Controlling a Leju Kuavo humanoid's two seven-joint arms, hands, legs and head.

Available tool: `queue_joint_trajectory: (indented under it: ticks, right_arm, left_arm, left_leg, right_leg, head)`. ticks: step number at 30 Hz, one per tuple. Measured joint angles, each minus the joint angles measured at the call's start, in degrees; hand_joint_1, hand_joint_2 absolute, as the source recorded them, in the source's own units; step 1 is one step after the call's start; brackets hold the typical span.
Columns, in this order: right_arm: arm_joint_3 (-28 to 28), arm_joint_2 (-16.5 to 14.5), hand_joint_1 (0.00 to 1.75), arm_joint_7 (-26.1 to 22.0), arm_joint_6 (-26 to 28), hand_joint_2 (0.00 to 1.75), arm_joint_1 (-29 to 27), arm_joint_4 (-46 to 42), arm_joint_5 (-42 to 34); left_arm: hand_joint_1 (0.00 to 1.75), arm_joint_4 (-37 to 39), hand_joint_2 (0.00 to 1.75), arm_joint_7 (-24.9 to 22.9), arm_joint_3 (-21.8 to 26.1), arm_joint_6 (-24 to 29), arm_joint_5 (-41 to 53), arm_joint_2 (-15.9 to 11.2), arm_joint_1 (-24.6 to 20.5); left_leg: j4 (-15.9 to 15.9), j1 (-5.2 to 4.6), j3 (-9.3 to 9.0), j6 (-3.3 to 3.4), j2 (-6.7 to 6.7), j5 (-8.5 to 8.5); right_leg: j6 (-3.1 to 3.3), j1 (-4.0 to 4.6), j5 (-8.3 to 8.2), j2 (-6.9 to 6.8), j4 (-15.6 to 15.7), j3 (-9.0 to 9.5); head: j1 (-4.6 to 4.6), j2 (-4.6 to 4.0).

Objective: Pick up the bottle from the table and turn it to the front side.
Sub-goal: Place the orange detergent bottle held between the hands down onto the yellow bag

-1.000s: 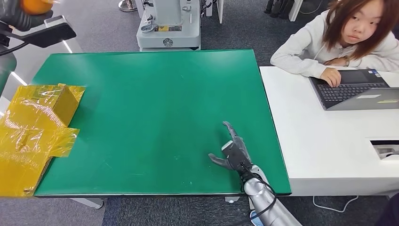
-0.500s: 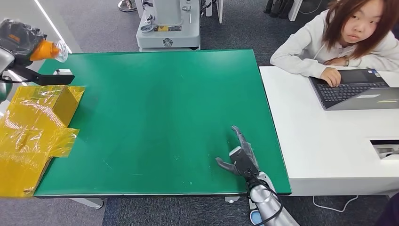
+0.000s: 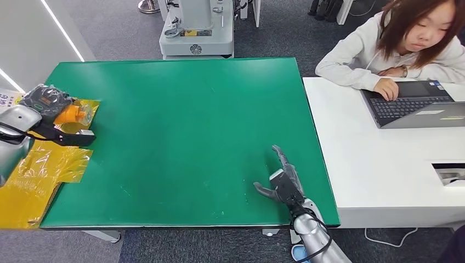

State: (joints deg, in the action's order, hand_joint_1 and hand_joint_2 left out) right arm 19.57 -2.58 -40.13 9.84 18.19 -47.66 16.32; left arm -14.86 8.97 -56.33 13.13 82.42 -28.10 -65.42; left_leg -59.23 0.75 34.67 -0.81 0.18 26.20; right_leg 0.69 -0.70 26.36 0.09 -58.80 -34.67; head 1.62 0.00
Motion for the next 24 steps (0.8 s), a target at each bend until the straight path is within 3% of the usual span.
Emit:
queue_joint_trajectory:
  ticks: [14, 16, 18, 20, 24]
  right_arm:
    - [-0.90, 0.05, 0.00, 0.68, -0.36, 1.75, -0.19, -1.91, -0.04]
    - [-1.01, 0.05, 0.00, 0.99, -0.66, 1.75, -0.20, -2.26, 0.29]
    - [-1.04, 0.05, 0.00, 1.38, -1.04, 1.75, -0.14, -2.50, 0.62]
    - [-1.03, 0.05, 0.00, 1.66, -1.60, 1.75, 0.01, -2.58, 0.92]
    - [-1.02, 0.05, 0.00, 1.85, -2.36, 1.75, 0.57, -2.51, 1.38]
  left_arm:
    - [1.74, 0.58, 1.75, 2.02, 0.04, -1.34, -3.66, 0.22, 8.78]
    - [1.24, 0.63, 1.75, 1.97, 0.13, -1.37, -4.51, 0.48, 9.97]
    - [0.38, 0.67, 1.75, 1.90, 0.35, -1.49, -5.38, 0.74, 11.26]
    - [0.00, 0.71, 1.75, 1.79, 0.94, -1.62, -6.35, 0.86, 12.68]
    - [0.00, 0.73, 1.75, 1.22, 2.48, -1.13, -7.59, 0.88, 15.25]
  left_leg:
    - [0.00, 0.00, -0.01, 0.00, 0.01, 0.00]
    - [0.00, -0.01, -0.01, 0.00, 0.02, 0.00]
    - [0.00, -0.01, 0.00, 0.00, 0.02, 0.00]
    - [0.00, -0.01, 0.00, 0.00, 0.03, 0.00]
    - [0.00, 0.00, 0.00, 0.00, 0.01, 0.00]
  right_leg:
    - [0.00, 0.00, 0.00, 0.01, 0.00, -0.02]
    - [0.00, -0.01, 0.00, 0.01, 0.00, -0.01]
    - [0.00, -0.01, 0.00, 0.01, 0.00, -0.01]
    - [0.00, -0.01, 0.00, 0.02, 0.00, -0.01]
    - [0.00, 0.00, 0.00, 0.00, 0.01, -0.01]
  head:
    - [0.00, 0.00]
    - [0.01, 0.00]
    - [0.00, 0.00]
    - [0.00, 0.00]
    - [0.00, 0.00]
